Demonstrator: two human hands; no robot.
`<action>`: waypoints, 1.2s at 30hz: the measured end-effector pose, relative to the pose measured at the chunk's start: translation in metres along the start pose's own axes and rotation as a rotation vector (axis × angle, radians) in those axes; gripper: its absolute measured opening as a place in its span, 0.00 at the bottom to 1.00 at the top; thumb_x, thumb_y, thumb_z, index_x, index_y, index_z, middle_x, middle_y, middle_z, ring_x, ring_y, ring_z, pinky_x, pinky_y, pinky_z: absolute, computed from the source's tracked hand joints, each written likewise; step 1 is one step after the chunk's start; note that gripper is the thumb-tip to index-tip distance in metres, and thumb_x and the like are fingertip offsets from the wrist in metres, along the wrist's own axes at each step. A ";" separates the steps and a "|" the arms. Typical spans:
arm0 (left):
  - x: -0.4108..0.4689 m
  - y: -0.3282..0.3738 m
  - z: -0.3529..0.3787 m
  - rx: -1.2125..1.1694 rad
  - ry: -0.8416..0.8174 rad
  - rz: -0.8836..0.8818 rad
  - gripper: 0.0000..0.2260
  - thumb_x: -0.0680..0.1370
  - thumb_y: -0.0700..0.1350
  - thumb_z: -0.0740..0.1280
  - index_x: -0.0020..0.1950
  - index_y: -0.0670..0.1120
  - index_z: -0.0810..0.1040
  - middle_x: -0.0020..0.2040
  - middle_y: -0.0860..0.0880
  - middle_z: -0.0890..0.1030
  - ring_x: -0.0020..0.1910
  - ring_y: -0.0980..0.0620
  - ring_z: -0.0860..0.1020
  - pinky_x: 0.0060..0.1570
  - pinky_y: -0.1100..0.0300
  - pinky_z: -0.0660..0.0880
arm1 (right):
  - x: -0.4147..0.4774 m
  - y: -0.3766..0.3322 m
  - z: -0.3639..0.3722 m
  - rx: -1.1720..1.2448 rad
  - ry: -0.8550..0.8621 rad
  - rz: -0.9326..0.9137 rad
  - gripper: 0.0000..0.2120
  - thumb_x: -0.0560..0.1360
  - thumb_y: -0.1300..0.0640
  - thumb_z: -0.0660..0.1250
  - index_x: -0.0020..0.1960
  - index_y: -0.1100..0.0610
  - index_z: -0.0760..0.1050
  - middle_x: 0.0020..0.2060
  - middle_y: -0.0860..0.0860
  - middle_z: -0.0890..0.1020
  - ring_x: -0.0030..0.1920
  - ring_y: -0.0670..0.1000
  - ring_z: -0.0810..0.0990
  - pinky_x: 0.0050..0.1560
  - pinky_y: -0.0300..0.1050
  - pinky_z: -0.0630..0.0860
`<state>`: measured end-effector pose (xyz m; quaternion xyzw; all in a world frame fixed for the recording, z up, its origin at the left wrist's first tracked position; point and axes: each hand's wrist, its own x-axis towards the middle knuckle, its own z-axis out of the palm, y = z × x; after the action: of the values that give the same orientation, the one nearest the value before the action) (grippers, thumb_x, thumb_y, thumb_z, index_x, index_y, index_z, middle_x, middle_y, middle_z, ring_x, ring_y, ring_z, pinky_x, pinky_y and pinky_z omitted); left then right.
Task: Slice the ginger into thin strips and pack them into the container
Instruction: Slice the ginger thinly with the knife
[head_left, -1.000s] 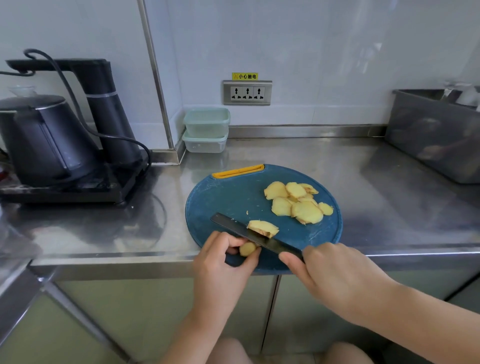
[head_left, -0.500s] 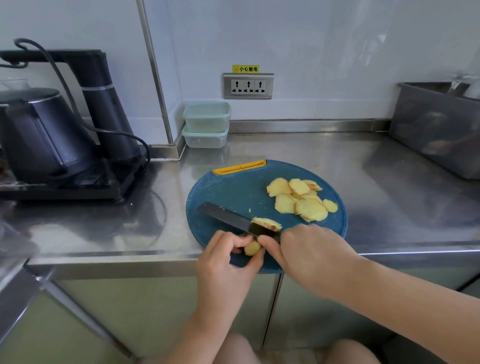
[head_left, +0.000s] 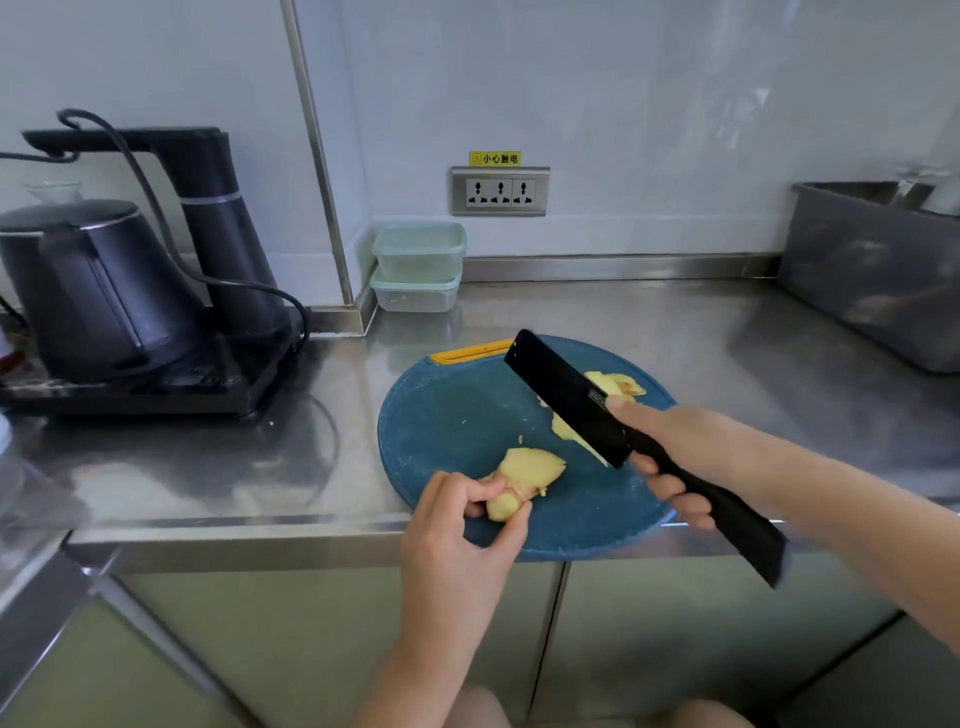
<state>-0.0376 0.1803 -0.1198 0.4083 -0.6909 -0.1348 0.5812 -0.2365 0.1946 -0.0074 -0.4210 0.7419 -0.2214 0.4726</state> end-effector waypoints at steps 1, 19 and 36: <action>0.000 0.001 0.000 0.007 -0.006 -0.004 0.14 0.63 0.37 0.80 0.41 0.43 0.77 0.40 0.55 0.78 0.41 0.64 0.73 0.42 0.76 0.68 | 0.004 -0.004 -0.009 0.060 -0.037 -0.013 0.26 0.76 0.33 0.58 0.33 0.55 0.65 0.23 0.49 0.64 0.20 0.48 0.60 0.19 0.37 0.60; 0.022 0.021 -0.013 0.020 -0.260 -0.242 0.18 0.68 0.42 0.76 0.49 0.58 0.72 0.47 0.59 0.80 0.47 0.63 0.77 0.42 0.73 0.71 | 0.028 -0.011 -0.037 -0.124 0.090 -0.173 0.17 0.78 0.49 0.66 0.38 0.60 0.68 0.22 0.53 0.70 0.19 0.49 0.66 0.21 0.38 0.67; 0.095 0.028 -0.033 -0.978 -0.425 -0.821 0.20 0.67 0.39 0.68 0.59 0.38 0.74 0.52 0.33 0.81 0.53 0.37 0.81 0.48 0.50 0.80 | -0.007 0.003 -0.040 -0.239 0.193 -0.417 0.09 0.79 0.56 0.63 0.43 0.59 0.70 0.27 0.55 0.72 0.18 0.47 0.68 0.23 0.40 0.69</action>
<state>-0.0179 0.1392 -0.0255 0.2924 -0.4382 -0.7197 0.4522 -0.2718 0.1996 0.0119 -0.5947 0.7016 -0.2638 0.2907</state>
